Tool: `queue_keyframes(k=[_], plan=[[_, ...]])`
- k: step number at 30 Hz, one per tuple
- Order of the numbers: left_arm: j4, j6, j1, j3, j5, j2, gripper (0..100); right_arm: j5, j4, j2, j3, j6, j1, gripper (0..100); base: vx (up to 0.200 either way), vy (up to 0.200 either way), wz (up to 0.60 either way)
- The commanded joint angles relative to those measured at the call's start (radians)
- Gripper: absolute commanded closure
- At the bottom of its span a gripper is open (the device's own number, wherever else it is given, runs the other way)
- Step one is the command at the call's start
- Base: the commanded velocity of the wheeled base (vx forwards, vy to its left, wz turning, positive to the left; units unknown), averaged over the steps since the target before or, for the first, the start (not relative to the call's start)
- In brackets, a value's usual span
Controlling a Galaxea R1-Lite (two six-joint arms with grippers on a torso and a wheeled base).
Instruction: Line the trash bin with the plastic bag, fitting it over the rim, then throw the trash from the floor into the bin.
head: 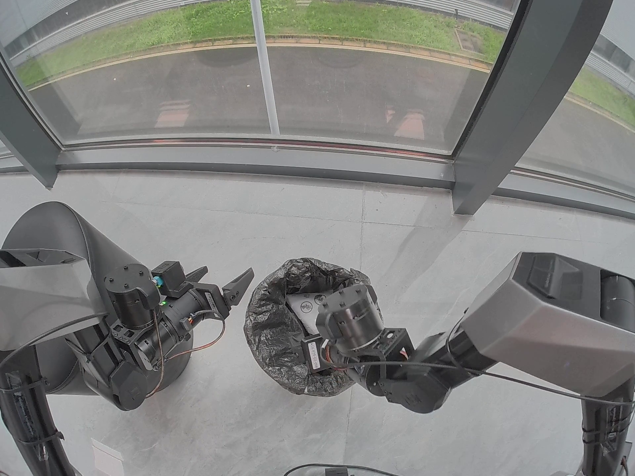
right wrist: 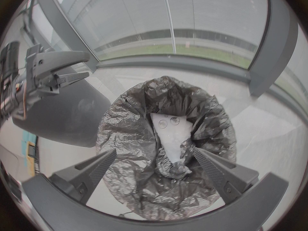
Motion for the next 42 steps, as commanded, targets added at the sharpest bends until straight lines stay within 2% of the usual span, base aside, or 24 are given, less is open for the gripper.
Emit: queue_keyframes(k=[1, 2, 10, 16, 21, 24, 25, 29, 32, 34, 35, 42], plan=[[0.000, 0.000, 0.000, 0.000, -0.001, 0.002, 0, 0.196, 0.378, -0.036, -0.335, 0.233, -0.024, 0, 0.000, 0.000, 0.00], [0.000, 0.000, 0.000, 0.000, -0.001, 0.002, 0, 0.221, 0.495, 0.016, -0.466, 0.254, -0.036, 0, 0.000, 0.000, 0.00], [-0.002, -0.001, 0.002, 0.000, -0.001, -0.012, 0, 0.224, 0.755, 0.208, -0.853, 0.253, -0.059, 0, 0.000, 0.000, 0.00], [0.000, -0.023, -0.012, 0.065, -0.008, -0.182, 0, 0.219, 0.794, 0.263, -0.876, 0.254, -0.059, 0, 0.000, 0.000, 0.00], [0.015, -0.011, -0.113, 0.241, -0.002, -0.405, 0, 0.216, 0.795, 0.267, -0.876, 0.259, -0.068, 0, 0.000, 0.000, 0.00], [0.021, -0.009, -0.129, 0.263, 0.002, -0.423, 0, 0.216, 0.795, 0.269, -0.876, 0.259, -0.070, 0, 0.000, 0.000, 0.00], [0.047, 0.032, -0.169, 0.367, 0.050, -0.517, 0, 0.213, 0.794, 0.267, -0.876, 0.259, -0.085, 0, 0.000, 0.000, 0.00], [0.070, 0.103, -0.167, 0.445, 0.205, -0.566, 0, 0.210, 0.789, 0.267, -0.855, 0.264, -0.099, 0, 0.000, 0.000, 0.00], [0.087, 0.111, -0.184, 0.507, 0.325, -0.615, 0, 0.203, 0.781, 0.269, -0.819, 0.271, -0.109, 0, 0.000, 0.000, 0.00], [0.133, 0.097, -0.193, 0.507, 0.380, -0.650, 0, 0.201, 0.775, 0.272, -0.809, 0.274, -0.111, 0, 0.000, 0.000, 0.00], [0.205, 0.091, -0.193, 0.507, 0.430, -0.722, 0, 0.201, 0.763, 0.278, -0.793, 0.274, -0.116, 0, 0.000, 0.000, 0.00], [0.469, 0.088, -0.213, 0.507, 0.472, -1.005, 0, 0.196, 0.695, 0.321, -0.790, 0.261, -0.132, 0, 0.000, 0.000, 0.00]])
